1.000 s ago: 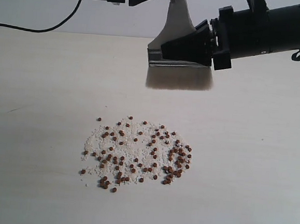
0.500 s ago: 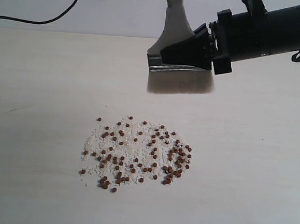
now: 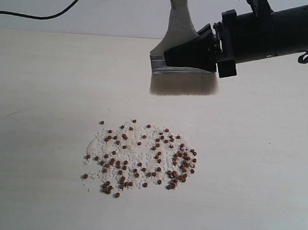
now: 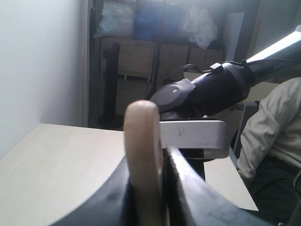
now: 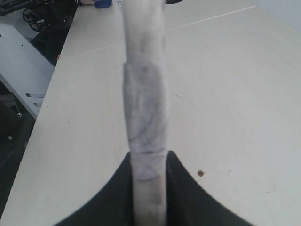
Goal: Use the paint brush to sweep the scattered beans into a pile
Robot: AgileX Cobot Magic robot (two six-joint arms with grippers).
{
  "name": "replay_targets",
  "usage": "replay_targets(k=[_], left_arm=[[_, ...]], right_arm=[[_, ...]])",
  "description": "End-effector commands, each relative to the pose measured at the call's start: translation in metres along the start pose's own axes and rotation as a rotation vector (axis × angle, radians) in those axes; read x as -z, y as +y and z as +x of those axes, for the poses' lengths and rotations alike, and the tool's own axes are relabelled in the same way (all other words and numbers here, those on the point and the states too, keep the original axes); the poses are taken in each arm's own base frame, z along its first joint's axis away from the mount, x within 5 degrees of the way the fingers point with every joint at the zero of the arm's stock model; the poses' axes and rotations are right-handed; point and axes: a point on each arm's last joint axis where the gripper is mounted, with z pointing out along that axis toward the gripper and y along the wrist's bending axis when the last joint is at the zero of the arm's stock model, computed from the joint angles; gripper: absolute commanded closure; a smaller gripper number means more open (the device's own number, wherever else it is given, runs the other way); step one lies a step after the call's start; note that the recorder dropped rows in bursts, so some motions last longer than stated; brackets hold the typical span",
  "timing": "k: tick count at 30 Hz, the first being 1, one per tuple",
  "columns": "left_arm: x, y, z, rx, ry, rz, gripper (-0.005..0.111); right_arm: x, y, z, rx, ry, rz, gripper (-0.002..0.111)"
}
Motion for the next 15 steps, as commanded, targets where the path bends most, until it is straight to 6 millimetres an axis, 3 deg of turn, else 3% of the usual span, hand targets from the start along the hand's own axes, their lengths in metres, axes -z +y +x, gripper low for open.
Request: replay_targets(k=[1, 4, 7, 15], left_arm=[[-0.0003, 0.0023, -0.0024, -0.026, 0.002, -0.034, 0.107], [-0.0003, 0.0023, -0.0024, -0.026, 0.002, -0.034, 0.107], [-0.0003, 0.0023, -0.0024, -0.026, 0.002, -0.034, 0.107], [-0.0003, 0.002, -0.0009, -0.027, 0.018, -0.03, 0.107]], right_arm=[[-0.0003, 0.0002, -0.0081, -0.016, -0.064, 0.0, 0.086], [-0.0002, -0.0001, -0.0095, -0.022, -0.08, 0.003, 0.072], [-0.0002, -0.0002, -0.0099, -0.024, -0.084, 0.004, 0.064], [0.0005, -0.0018, -0.0155, 0.029, -0.14, 0.023, 0.063]])
